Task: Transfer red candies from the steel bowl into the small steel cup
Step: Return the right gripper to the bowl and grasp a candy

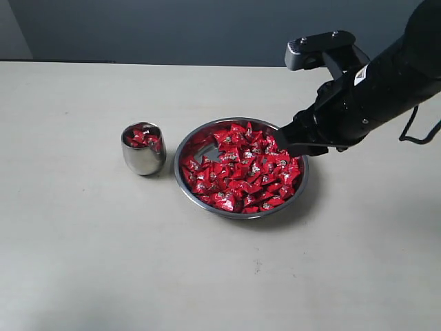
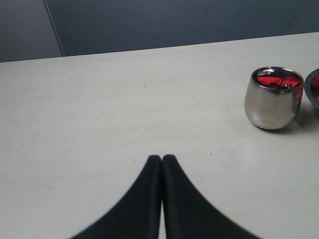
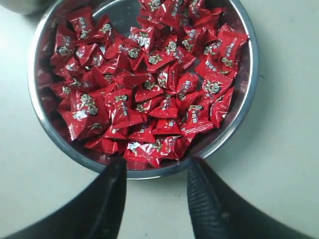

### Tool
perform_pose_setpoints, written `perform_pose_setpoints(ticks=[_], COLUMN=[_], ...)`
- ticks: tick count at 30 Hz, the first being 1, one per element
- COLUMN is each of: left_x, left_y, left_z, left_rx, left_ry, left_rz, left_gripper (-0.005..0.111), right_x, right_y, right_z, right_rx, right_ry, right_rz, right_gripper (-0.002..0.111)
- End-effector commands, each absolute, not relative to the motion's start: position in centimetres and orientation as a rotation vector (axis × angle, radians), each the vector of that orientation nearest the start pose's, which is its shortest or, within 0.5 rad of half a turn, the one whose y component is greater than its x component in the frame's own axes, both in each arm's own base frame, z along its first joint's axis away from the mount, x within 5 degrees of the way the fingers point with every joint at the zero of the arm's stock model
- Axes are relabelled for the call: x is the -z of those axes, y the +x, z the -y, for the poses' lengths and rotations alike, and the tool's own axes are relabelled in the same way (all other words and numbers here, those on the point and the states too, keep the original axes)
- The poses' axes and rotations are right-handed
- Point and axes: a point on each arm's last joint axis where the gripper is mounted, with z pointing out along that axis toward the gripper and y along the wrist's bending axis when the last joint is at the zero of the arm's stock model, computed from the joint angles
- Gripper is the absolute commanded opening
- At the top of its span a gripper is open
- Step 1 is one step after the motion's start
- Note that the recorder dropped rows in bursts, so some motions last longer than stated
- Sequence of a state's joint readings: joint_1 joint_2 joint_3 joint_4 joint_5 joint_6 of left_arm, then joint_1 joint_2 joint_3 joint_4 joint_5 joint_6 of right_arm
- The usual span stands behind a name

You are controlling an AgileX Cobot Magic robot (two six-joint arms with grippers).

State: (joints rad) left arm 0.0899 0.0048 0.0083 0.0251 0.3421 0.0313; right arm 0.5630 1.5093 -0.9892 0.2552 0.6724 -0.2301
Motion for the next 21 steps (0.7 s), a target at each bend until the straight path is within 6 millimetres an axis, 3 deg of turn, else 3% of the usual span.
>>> perform_pose_setpoints(ticks=[1,8,15,21], left_x=[-18.3,-18.3,-18.3,-18.3], left_y=[5.3,5.3,5.3,5.3], left_z=[-0.6,-0.6,-0.6,-0.6], left_rx=[-0.110,-0.110,-0.110,-0.110], left_ry=[-0.037,-0.037,-0.037,-0.037], left_rz=[-1.821,-1.821,-1.821,-1.821], left_gripper=[0.000,0.000,0.000,0.000], right_x=[-23.8,-23.9,-21.5,-19.3], right_y=[24.6,25.5,27.0,29.5], right_z=[-16.9,-17.3,-19.2,-21.2], right_rx=[-0.373,-0.395,-0.478,-0.530], right_ry=[-0.804,-0.735,-0.801,-0.805], right_rz=[-2.518,-2.443,-2.477,-2.546], right_gripper=[0.040,0.040,0.040,0.040])
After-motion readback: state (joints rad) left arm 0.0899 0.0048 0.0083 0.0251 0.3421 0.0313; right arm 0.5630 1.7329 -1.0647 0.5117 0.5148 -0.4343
